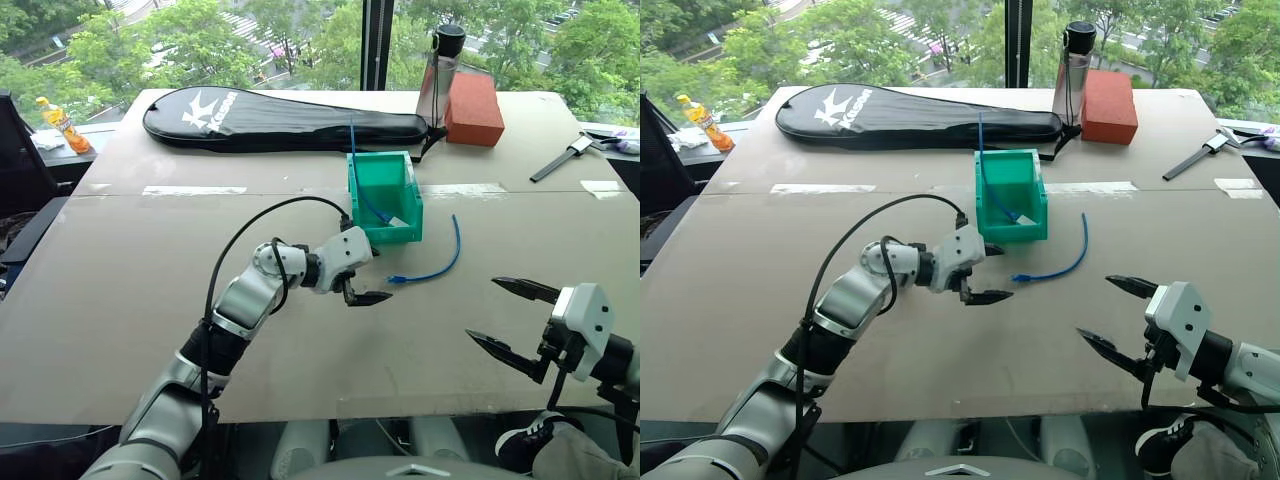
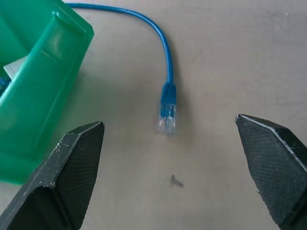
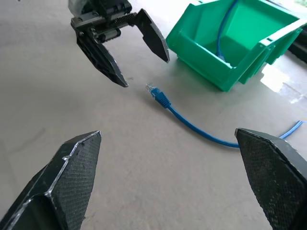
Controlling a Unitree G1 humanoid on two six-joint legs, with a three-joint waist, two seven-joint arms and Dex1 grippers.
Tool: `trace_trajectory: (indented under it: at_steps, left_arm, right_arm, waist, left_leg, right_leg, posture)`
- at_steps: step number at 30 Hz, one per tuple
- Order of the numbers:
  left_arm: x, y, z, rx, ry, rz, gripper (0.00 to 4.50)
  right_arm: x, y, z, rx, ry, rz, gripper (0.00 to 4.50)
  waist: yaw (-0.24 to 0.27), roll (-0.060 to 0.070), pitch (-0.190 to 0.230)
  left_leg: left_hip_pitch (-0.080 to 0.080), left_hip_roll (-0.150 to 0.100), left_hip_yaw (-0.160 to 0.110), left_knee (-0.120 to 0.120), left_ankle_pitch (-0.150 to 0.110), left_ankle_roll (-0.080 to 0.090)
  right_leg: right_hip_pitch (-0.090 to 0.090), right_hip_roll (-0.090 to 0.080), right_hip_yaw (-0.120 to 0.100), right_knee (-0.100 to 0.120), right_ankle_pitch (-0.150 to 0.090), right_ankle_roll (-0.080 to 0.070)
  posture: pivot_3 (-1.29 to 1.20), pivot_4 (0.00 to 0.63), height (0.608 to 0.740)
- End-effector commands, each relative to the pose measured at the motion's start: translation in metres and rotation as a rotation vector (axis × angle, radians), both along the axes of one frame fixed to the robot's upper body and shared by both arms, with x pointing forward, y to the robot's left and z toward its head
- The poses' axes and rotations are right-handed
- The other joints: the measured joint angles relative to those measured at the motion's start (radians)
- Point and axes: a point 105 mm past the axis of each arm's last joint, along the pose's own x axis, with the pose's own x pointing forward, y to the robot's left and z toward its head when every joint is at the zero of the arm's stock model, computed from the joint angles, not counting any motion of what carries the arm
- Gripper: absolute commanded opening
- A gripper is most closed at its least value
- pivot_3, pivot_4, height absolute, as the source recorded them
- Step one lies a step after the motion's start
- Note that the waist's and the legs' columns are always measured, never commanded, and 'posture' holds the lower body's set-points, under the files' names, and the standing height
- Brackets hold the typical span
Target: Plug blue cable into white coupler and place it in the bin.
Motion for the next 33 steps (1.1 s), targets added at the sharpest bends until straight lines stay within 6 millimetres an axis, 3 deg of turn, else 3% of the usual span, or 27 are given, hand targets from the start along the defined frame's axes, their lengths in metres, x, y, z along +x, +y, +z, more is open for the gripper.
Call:
trace_trajectory:
  at_steps: [1, 5, 6, 8, 13, 15, 23, 29, 33]
  left_arm:
    - [0.006, -0.002, -0.001, 0.036, -0.025, 0.007, 4.50]
    - [0.011, -0.006, -0.006, 0.052, -0.021, 0.018, 4.50]
    - [0.012, -0.007, -0.008, 0.055, -0.020, 0.020, 3.95]
    - [0.011, -0.010, -0.009, 0.055, -0.027, -0.003, 3.32]
    - [0.008, -0.014, -0.014, 0.050, -0.016, -0.043, 0.69]
    - [0.008, -0.012, -0.017, 0.062, -0.017, -0.056, 0.07]
    - [-0.001, -0.013, -0.006, -0.029, -0.042, -0.138, 0.07]
    - [-0.006, -0.017, 0.032, -0.243, -0.148, -0.202, 0.07]
    - [-0.005, -0.023, 0.053, -0.345, -0.263, -0.215, 0.07]
  right_arm:
    - [-0.004, 0.002, 0.012, 0.003, -0.071, -0.001, 4.41]
    - [-0.003, 0.003, 0.012, -0.001, -0.080, -0.018, 4.41]
    - [-0.003, 0.004, 0.013, -0.001, -0.084, -0.022, 4.50]
    - [-0.003, 0.003, 0.014, 0.001, -0.091, -0.033, 4.50]
    - [-0.005, 0.000, 0.011, -0.011, -0.085, -0.051, 4.50]
    - [-0.005, -0.001, 0.009, -0.010, -0.082, -0.057, 4.50]
    - [0.000, 0.011, 0.002, 0.125, -0.015, -0.143, 4.50]
    - [0.005, 0.026, -0.013, 0.567, 0.294, -0.326, 4.50]
    - [0.006, 0.050, -0.006, 0.752, 0.406, -0.296, 4.50]
  waist:
    - [0.001, 0.000, 0.000]
    - [0.003, 0.000, 0.000]
    - [0.004, 0.000, 0.000]
    - [0.005, 0.000, 0.000]
    - [0.005, 0.000, 0.000]
    - [0.004, 0.000, 0.000]
    - [0.004, 0.000, 0.000]
    - [0.005, 0.000, -0.001]
    - [0.004, 0.000, -0.001]
  left_leg:
    - [0.000, 0.000, 0.000, 0.000, 0.000, 0.000]
    - [0.000, 0.001, 0.000, 0.000, 0.000, 0.000]
    - [-0.001, 0.000, 0.000, 0.000, 0.000, 0.000]
    - [-0.001, 0.000, 0.000, 0.000, 0.000, 0.000]
    - [-0.001, 0.000, 0.000, 0.000, 0.000, 0.000]
    - [-0.001, 0.000, -0.001, 0.000, 0.000, 0.000]
    - [-0.001, 0.000, -0.001, 0.000, 0.000, 0.000]
    - [-0.001, 0.001, -0.001, 0.000, 0.000, 0.000]
    - [-0.002, 0.000, -0.002, 0.000, 0.000, 0.000]
  right_leg:
    - [0.000, 0.000, 0.000, 0.000, 0.000, 0.000]
    - [0.000, 0.001, 0.000, 0.000, 0.000, 0.000]
    - [0.000, 0.001, 0.000, 0.000, 0.000, 0.000]
    - [0.000, 0.000, 0.001, 0.000, 0.000, 0.000]
    - [0.000, 0.000, 0.001, 0.000, 0.000, -0.001]
    - [0.000, 0.000, 0.001, 0.000, 0.000, -0.001]
    - [0.000, 0.000, 0.001, 0.000, 0.000, -0.001]
    - [0.000, -0.001, 0.000, 0.000, 0.002, -0.005]
    - [0.000, -0.004, 0.000, 0.000, 0.002, -0.005]
  posture:
    - [0.00, 0.150, 0.740]
    - [0.00, 0.150, 0.740]
    - [0.00, 0.150, 0.740]
    - [0.00, 0.150, 0.740]
    - [0.00, 0.150, 0.740]
    - [0.00, 0.150, 0.740]
    - [0.00, 0.150, 0.740]
    - [0.00, 0.150, 0.740]
    - [0.00, 0.150, 0.740]
